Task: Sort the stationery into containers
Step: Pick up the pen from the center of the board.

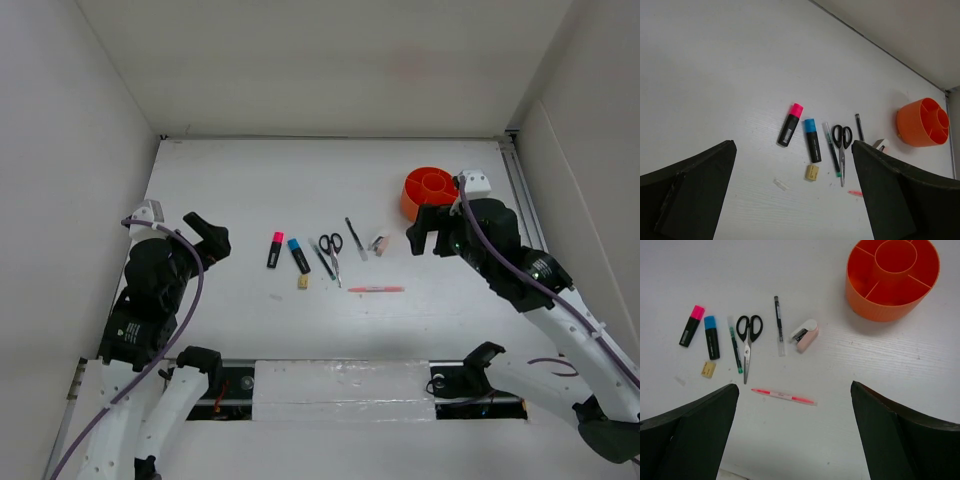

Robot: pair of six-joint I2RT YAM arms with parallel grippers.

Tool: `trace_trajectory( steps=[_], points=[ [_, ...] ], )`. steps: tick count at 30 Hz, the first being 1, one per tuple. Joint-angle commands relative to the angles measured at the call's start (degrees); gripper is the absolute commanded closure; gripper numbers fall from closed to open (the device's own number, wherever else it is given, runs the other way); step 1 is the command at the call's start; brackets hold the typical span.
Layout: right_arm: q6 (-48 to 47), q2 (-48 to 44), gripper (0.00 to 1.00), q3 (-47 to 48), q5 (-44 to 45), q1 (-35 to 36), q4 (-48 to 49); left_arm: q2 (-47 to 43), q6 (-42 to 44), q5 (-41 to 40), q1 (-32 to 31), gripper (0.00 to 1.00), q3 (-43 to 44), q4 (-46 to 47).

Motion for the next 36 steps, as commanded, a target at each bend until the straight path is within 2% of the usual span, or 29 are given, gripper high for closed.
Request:
trace_trajectory(
  steps=[1, 7, 12, 15, 17, 19, 23, 32, 36],
  points=[
    [-1.8, -0.1, 0.0, 2.4, 1.0, 1.4, 1.4, -0.2, 0.5, 0.8, 0.4, 0.0, -0.1, 2.6],
    [-4.7, 0.9, 0.0, -0.7, -8.4, 1.4, 6.4, 0.3, 1.0, 1.9, 0.4, 0.0, -0.1, 2.6],
    [-10.1, 8.3, 0.0, 0.9, -18.6, 1.9, 6.3, 2.1, -0.3, 1.2, 0.4, 0.0, 1.0, 1.3],
    [-16.2, 15.1, 0.0, 4.1, -22.8, 5.1, 4.9, 4.1, -0.9, 2.0, 0.4, 0.0, 1.0, 1.3],
    [-19.6, 18.7, 0.0, 6.1, -22.8, 8.0, 4.0, 6.2, -2.2, 2.0, 0.4, 0.0, 1.0, 1.8],
    [-25.3, 24.5, 0.0, 7.6, -19.0, 9.5, 1.2, 6.8, -2.2, 1.3, 0.4, 0.0, 1.0, 1.1],
    [-33.9, 30.0, 0.0, 6.8, -15.5, 10.2, 0.0, 7.3, -2.2, 0.5, 0.4, 0.0, 0.3, 1.1],
    [-42.8, 24.2, 0.0, -3.9, -18.6, 8.2, 6.9, 6.8, -0.6, 3.3, 0.4, 0.0, -0.3, 2.3],
    [-42.7, 24.7, 0.0, -8.8, -20.1, 8.2, 10.5, 6.8, -0.1, 4.5, 0.4, 0.0, -0.3, 2.8]
  ],
)
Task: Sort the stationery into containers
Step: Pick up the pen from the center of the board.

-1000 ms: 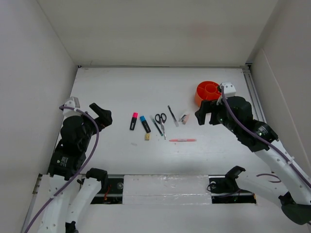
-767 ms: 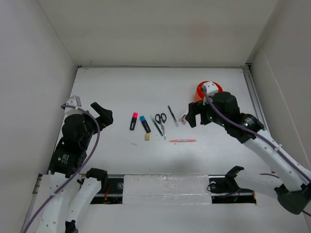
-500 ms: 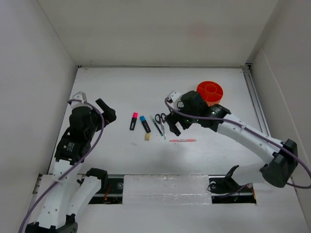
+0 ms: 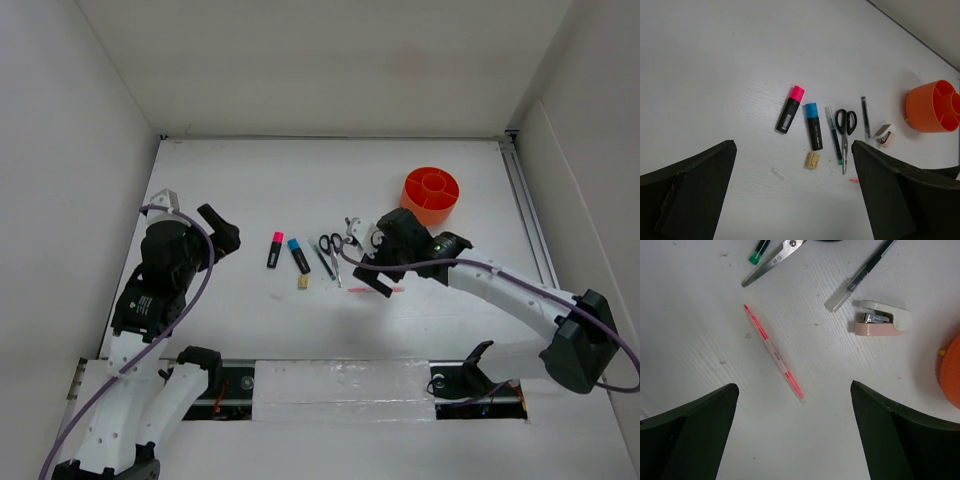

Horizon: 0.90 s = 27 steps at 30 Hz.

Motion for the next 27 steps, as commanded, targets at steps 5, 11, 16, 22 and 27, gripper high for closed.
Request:
trace_trajectory(
  steps=[5, 11, 16, 22, 27],
  points=[
    [-2.3, -0.4, 0.0, -10.7, -0.4, 1.4, 9.9, -0.3, 1.8, 2.6, 0.4, 0.0, -0.3, 3.3],
    [-4.3, 4.7, 0.0, -9.4, -4.3, 0.2, 9.5, -0.8, 1.8, 3.1, 0.4, 0.0, -0.3, 3.3],
    [-5.8, 10.2, 0.04, -8.4, -9.1, -1.2, 10.2, -1.8, 2.4, 3.1, 0.4, 0.0, -0.8, 3.9],
    [-7.1, 18.6, 0.15, -5.3, -11.5, -2.4, 8.5, -2.4, 2.4, 3.7, 0.4, 0.0, -0.8, 3.9],
    [-8.9, 25.4, 0.38, -1.4, -14.0, -2.4, 4.6, -2.4, 2.4, 3.7, 0.4, 0.0, -0.8, 3.9]
  ],
)
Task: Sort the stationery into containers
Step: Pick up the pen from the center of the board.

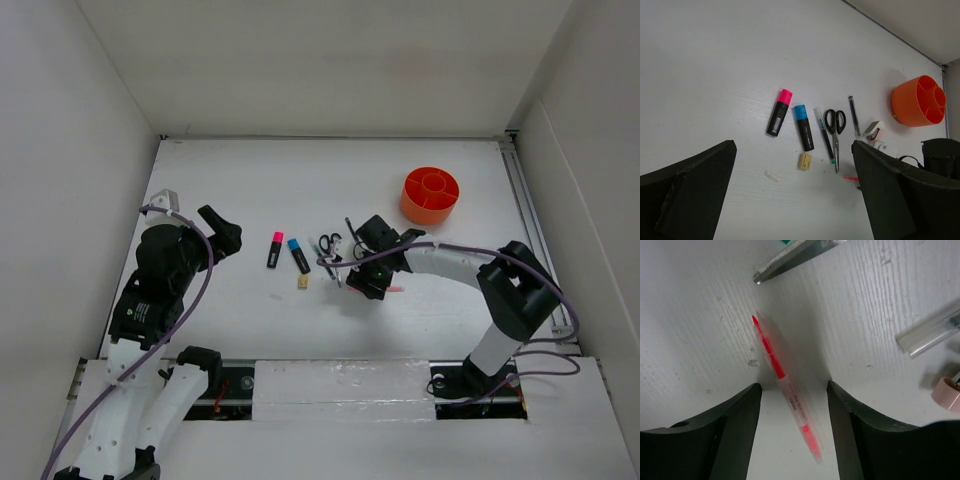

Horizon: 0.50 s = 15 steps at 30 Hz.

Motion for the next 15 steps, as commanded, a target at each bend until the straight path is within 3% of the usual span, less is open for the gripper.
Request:
trace_trajectory(
  steps=[1, 15],
  points=[
    [-1.6, 4.5, 0.39, 1.1, -4.9, 0.0, -2.6, -0.3, 0.8, 0.6, 0.4, 0.0, -0.4, 2.0],
    [0.0, -0.3, 0.41, -0.9, 1.3, 0.1, -3.7, -0.3, 1.3, 0.6, 0.4, 0.0, -0.4, 2.0]
  ],
)
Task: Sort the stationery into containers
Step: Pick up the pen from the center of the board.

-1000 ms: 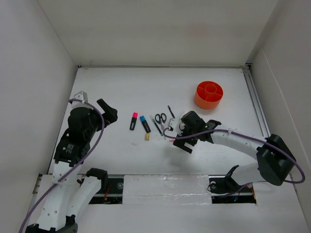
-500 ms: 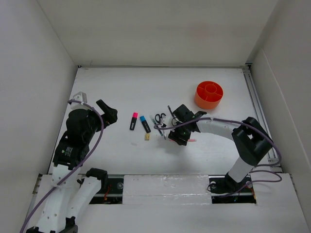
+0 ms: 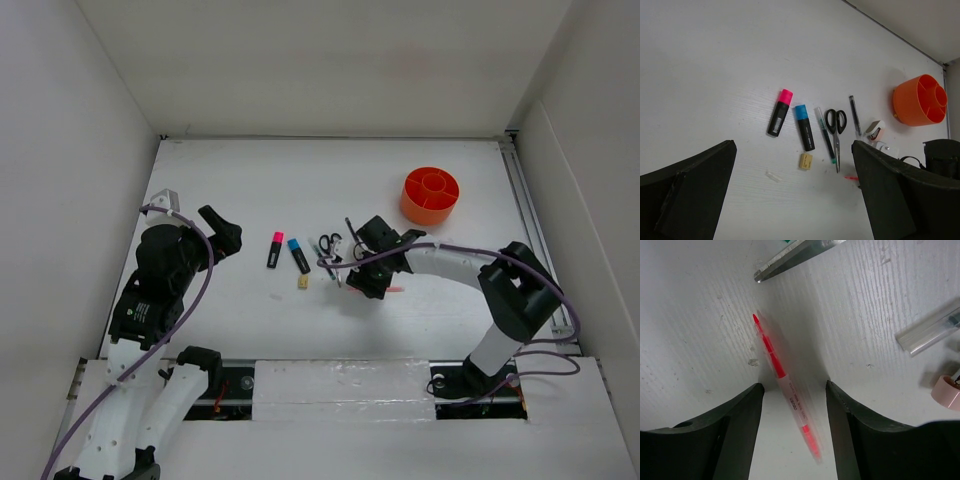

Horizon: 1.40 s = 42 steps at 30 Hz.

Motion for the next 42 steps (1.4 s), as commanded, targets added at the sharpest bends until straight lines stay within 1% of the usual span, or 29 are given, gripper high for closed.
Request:
trace_trajectory(
  steps=[1, 7, 11, 15, 17, 18, 19, 20, 22, 23, 24, 31, 33, 34, 36, 39, 40, 42],
  points=[
    [0.8, -1.3, 0.41, -2.4, 1.6, 0.3, -3.4, -0.3, 0.9, 0.5, 0.4, 0.0, -0.4, 1.9],
    [0.8, -1.3, 0.41, -2.4, 4.0, 0.3, -4.6, -0.3, 0.9, 1.0, 0.4, 0.0, -0.4, 1.9],
    [1.3, -1.8, 0.45, -2.4, 7.1, 0.3, -5.1, -0.3, 1.4, 1.0, 0.4, 0.0, -0.4, 1.9],
    [1.3, -1.8, 0.47, -3.0, 6.5, 0.3, -5.7, -0.3, 1.4, 1.0, 0.4, 0.0, 0.1, 1.9],
    [1.3, -1.8, 0.54, -3.0, 6.5, 0.3, -5.7, -0.3, 1.4, 1.0, 0.4, 0.0, 0.1, 1.9],
    [1.3, -1.8, 0.56, -3.0, 6.5, 0.3, -5.7, -0.3, 1.4, 1.0, 0.4, 0.0, 0.1, 1.9],
    [1.3, -1.8, 0.6, -3.0, 6.5, 0.3, -5.7, -0.3, 1.4, 1.0, 0.4, 0.0, 0.1, 1.9],
    [1.3, -1.8, 0.66, -3.0, 6.5, 0.3, -5.7, -0.3, 1.4, 1.0, 0.4, 0.0, 0.1, 1.9],
    [1.3, -1.8, 0.7, -3.0, 6.5, 0.3, -6.2, -0.3, 1.4, 1.0, 0.4, 0.0, 0.1, 1.9],
    [1.3, -1.8, 0.74, -3.0, 6.0, 0.3, -6.2, -0.3, 1.4, 1.0, 0.4, 0.0, 0.1, 1.9],
    [1.3, -1.8, 1.0, -3.0, 6.0, 0.3, -6.2, -0.3, 1.4, 1.0, 0.4, 0.0, 0.1, 1.9],
    [2.0, -3.0, 1.0, -2.4, 8.5, 0.3, -5.0, -0.3, 0.8, -0.1, 0.4, 0.0, 0.1, 1.4],
    [2.6, -3.0, 1.0, 1.4, 5.3, -0.3, -8.1, -0.3, 0.8, -1.5, 0.4, 0.0, 0.1, 0.8],
    [2.6, -4.5, 1.0, 2.7, 3.7, -0.3, -9.5, -0.3, 0.2, -1.5, 0.4, 0.0, 0.6, 0.8],
    [4.6, -6.5, 1.0, 4.7, 2.9, -0.3, -12.3, -0.3, 0.2, -2.2, 0.4, 0.0, 0.6, 0.3],
    [8.0, -12.1, 1.0, 5.9, 7.7, 0.7, -12.9, 0.2, -0.8, -3.5, 0.4, 0.0, 1.2, -0.2],
    [9.0, -13.6, 1.0, 6.4, 8.3, 2.3, -12.9, 0.2, -0.9, -3.5, 0.4, 0.0, 1.2, -0.2],
    [15.3, -17.2, 1.0, 7.0, 11.0, 3.6, -11.5, 0.7, -0.9, -2.5, 0.4, 0.0, 1.2, -0.2]
  ],
)
